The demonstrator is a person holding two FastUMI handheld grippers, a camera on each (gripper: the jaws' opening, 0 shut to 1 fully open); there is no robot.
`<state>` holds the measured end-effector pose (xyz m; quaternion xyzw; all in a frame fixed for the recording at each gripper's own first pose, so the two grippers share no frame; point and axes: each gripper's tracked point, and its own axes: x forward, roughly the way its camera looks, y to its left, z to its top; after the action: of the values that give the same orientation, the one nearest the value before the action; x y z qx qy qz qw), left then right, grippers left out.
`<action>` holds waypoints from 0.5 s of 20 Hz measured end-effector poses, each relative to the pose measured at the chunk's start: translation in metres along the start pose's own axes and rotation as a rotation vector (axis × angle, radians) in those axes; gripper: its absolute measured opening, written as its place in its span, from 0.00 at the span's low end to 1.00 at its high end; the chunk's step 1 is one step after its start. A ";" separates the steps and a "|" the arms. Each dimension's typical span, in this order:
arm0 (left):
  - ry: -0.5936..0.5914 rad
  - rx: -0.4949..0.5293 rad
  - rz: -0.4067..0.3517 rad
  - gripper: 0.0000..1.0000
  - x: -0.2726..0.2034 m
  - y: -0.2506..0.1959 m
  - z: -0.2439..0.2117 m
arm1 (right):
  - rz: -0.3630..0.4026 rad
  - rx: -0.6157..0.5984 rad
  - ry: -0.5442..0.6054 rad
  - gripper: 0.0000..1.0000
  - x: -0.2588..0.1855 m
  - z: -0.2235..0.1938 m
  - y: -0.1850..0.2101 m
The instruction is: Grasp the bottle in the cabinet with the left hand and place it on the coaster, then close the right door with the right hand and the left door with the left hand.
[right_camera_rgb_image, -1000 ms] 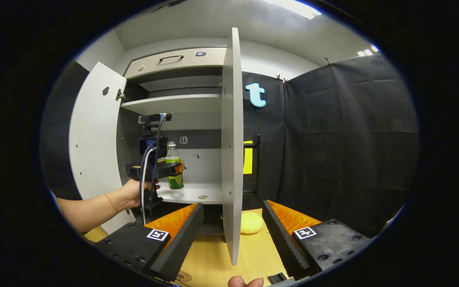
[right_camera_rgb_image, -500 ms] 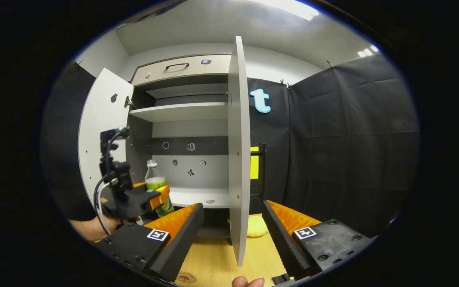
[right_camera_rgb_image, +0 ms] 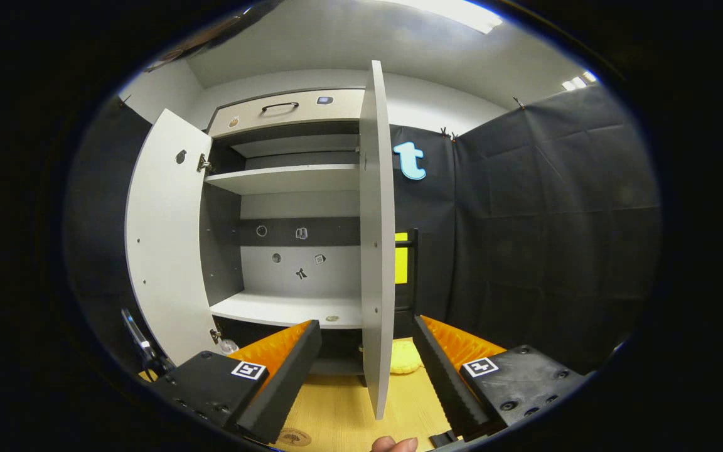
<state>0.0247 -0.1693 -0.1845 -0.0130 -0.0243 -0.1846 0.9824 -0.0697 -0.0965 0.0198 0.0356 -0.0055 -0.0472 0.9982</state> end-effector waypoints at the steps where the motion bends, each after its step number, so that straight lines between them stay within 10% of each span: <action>1: 0.004 -0.006 -0.017 0.77 -0.005 -0.006 -0.011 | -0.002 -0.002 -0.001 0.98 0.000 0.001 -0.001; 10: 0.091 -0.040 -0.076 0.77 -0.030 -0.023 -0.110 | -0.007 -0.059 0.000 0.98 0.002 0.012 0.000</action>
<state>-0.0074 -0.1837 -0.2954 -0.0232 0.0234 -0.2226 0.9743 -0.0681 -0.0972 0.0317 0.0061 -0.0039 -0.0507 0.9987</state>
